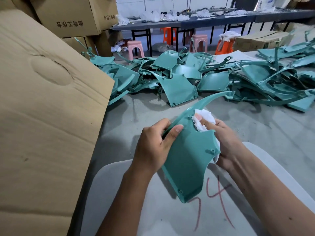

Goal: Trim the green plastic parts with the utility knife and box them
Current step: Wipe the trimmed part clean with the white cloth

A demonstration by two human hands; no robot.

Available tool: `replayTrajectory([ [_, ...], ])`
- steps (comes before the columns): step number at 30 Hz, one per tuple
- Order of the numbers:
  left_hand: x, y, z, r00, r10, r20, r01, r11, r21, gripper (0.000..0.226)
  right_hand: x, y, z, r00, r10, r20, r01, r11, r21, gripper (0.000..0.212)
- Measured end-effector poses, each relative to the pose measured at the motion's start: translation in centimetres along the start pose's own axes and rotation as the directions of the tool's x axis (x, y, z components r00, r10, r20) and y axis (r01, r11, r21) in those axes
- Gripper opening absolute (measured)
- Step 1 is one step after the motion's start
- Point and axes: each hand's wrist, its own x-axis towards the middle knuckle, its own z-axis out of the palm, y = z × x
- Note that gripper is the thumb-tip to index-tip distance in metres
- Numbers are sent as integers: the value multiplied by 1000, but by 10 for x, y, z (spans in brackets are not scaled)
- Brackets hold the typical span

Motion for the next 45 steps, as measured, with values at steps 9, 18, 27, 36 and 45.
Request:
replayTrajectory([
  [9,3,-5,-10,1000,-21,4,21,987,-158,54,-6,-9,-8,948,290,128,-254,936,-244,6],
  [18,9,-24,-32,920,-309,-241,248,935,-253,47,-2,-24,-30,990,-24,-135,-23,942,-334,25],
  [27,5,-27,-16,947,-79,-311,125,984,129,39,-7,-1,6,991,62,123,-14,934,-356,27],
  [36,15,-23,-9,794,-331,-510,266,944,-198,47,-7,8,11,973,-209,-99,218,971,94,27],
  [45,10,-19,-2,773,-285,-566,354,935,12,43,10,33,18,867,-494,-70,293,618,-730,42],
])
